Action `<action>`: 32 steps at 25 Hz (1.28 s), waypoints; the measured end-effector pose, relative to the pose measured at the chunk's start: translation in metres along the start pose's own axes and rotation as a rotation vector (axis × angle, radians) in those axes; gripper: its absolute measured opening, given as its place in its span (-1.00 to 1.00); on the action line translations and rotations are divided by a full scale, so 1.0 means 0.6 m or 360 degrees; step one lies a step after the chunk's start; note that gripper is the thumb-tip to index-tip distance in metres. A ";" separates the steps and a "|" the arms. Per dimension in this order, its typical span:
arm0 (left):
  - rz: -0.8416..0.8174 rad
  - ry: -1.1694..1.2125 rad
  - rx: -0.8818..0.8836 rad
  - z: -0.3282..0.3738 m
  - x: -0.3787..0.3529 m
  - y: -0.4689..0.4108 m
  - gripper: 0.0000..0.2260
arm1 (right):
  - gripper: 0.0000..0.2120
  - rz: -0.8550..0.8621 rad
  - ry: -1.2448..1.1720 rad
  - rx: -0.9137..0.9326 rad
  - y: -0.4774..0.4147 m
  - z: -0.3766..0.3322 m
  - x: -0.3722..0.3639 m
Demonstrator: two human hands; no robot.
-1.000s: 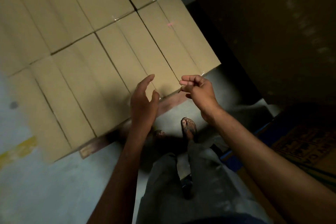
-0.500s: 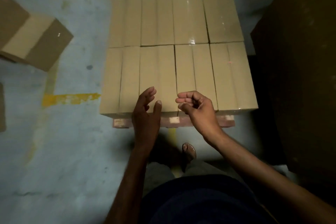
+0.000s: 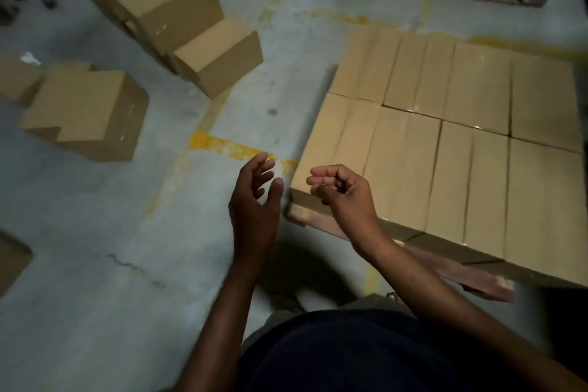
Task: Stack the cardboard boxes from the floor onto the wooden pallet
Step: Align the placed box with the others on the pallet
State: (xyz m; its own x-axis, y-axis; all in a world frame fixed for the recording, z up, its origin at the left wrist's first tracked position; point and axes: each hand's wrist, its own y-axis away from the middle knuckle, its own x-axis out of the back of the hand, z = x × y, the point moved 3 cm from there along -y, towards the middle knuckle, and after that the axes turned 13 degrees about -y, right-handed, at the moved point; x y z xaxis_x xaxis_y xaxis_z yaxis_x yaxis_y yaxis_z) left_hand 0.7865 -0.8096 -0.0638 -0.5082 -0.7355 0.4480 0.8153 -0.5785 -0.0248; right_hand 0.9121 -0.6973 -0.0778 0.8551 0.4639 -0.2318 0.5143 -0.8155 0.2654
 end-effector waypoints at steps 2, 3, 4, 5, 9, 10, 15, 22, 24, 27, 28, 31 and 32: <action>0.0099 0.0043 0.0063 -0.031 0.080 -0.032 -0.61 | -0.76 -0.0096 -0.0014 -0.0016 -0.006 0.009 -0.093; 0.0144 0.0061 0.0092 -0.045 0.116 -0.044 -0.61 | -0.75 -0.0147 -0.0027 -0.0030 -0.009 0.013 -0.135; 0.0186 0.0078 0.0112 -0.056 0.146 -0.055 -0.62 | -0.74 -0.0197 -0.0029 -0.0042 -0.012 0.015 -0.171; 0.0230 0.0094 0.0128 -0.068 0.177 -0.069 -0.62 | -0.73 -0.0258 -0.0017 -0.0051 -0.018 0.017 -0.211; 0.0364 0.0161 0.0223 -0.114 0.263 -0.134 -0.62 | -0.74 -0.0410 0.0038 -0.0072 -0.061 0.024 -0.342; 0.0392 0.0179 0.0247 -0.129 0.286 -0.154 -0.62 | -0.74 -0.0436 0.0057 -0.0103 -0.077 0.028 -0.378; 0.0493 0.0298 0.0425 -0.189 0.397 -0.289 -0.64 | -0.77 -0.0644 0.0084 -0.0220 -0.194 0.047 -0.562; 0.0774 0.0408 0.0592 -0.238 0.557 -0.504 -0.70 | -0.84 -0.0813 0.0111 -0.0273 -0.354 0.029 -0.825; 0.0818 0.0396 0.0612 -0.258 0.599 -0.545 -0.70 | -0.85 -0.0817 0.0126 -0.0286 -0.380 0.031 -0.891; 0.0830 0.0409 0.0658 -0.304 0.663 -0.613 -0.69 | -0.86 -0.0784 0.0138 -0.0314 -0.412 0.056 -0.986; 0.0825 0.0407 0.0670 -0.322 0.689 -0.638 -0.69 | -0.87 -0.0773 0.0142 -0.0328 -0.423 0.069 -1.020; 0.0783 0.0371 0.0703 -0.389 0.780 -0.716 -0.68 | -0.86 -0.0695 0.0130 -0.0345 -0.461 0.114 -1.127; 0.0756 0.0360 0.0698 -0.411 0.814 -0.743 -0.68 | -0.85 -0.0651 0.0118 -0.0335 -0.474 0.129 -1.165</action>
State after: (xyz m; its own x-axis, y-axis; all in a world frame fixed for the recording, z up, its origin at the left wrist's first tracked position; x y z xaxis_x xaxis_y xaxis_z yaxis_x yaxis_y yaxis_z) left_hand 0.1063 -0.9979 -0.0544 -0.0742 -0.9573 0.2793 0.9769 -0.0136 0.2131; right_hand 0.1632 -0.8163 -0.0637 0.5777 0.7624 -0.2916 0.8059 -0.4759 0.3522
